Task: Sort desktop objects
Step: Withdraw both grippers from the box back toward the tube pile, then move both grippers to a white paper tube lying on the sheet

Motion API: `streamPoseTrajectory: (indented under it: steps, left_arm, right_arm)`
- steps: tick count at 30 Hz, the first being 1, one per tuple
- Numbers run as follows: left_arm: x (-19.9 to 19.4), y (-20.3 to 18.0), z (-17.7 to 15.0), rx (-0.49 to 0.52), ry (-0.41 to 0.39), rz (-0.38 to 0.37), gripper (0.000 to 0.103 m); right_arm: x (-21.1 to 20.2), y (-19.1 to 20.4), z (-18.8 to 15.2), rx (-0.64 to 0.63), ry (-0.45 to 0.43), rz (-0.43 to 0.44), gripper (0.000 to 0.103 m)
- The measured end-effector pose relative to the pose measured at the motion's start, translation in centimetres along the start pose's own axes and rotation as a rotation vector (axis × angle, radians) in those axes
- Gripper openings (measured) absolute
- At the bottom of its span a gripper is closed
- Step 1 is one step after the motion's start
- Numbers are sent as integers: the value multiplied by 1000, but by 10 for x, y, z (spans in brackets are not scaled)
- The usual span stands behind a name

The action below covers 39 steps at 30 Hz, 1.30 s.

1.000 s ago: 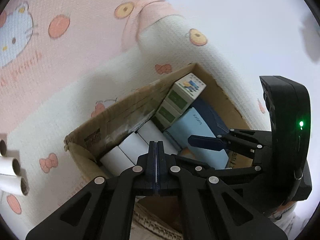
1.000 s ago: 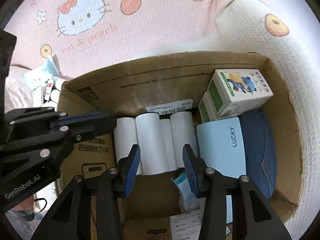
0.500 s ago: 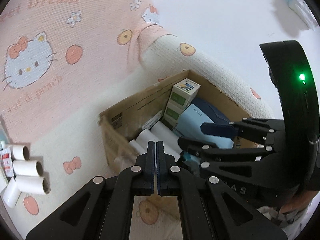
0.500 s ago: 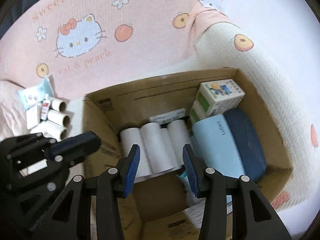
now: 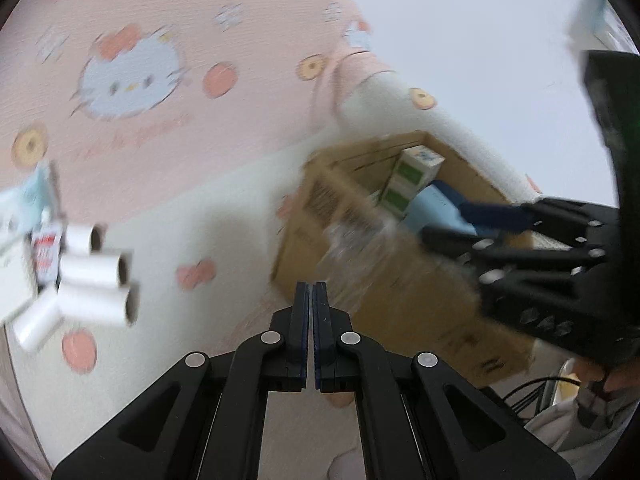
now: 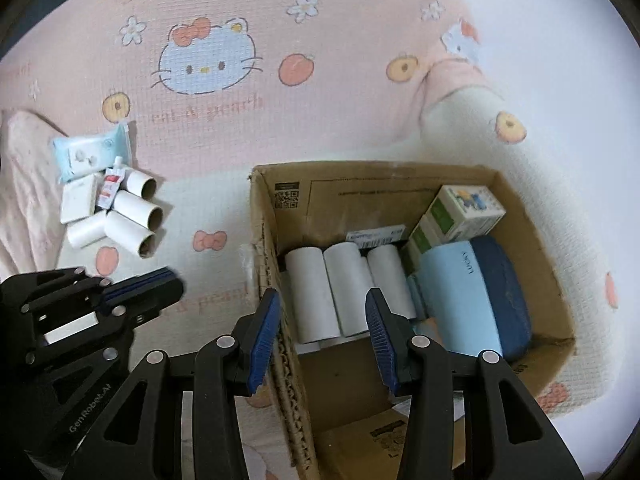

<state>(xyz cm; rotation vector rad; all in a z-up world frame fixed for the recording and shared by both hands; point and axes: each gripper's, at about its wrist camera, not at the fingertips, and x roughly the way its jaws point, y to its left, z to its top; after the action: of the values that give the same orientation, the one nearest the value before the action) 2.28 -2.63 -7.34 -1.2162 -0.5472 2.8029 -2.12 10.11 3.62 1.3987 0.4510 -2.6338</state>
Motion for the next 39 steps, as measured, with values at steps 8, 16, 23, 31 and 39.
streamPoseTrajectory:
  steps: [8,16,23,31,39]
  left_arm:
    - [-15,64,-22,-234,-35,54,0]
    - [-15,99,-41,-377,-5,119,15]
    - [-17,121,-48,-450,-30,181,68]
    - [-16,167,-67,-574,-33,203,68]
    - [-18,217,-78,-740,-89,133,68]
  right_arm:
    - [-25,68,-14,-299,-198,3,41]
    - [-11,118,-37,-489,-264,60,41]
    - [2,138,-53,-551,-473,46,41]
    - [43,176,-60,-602,-480,111,42]
    - [100,192,-39,-555,-338,226,42]
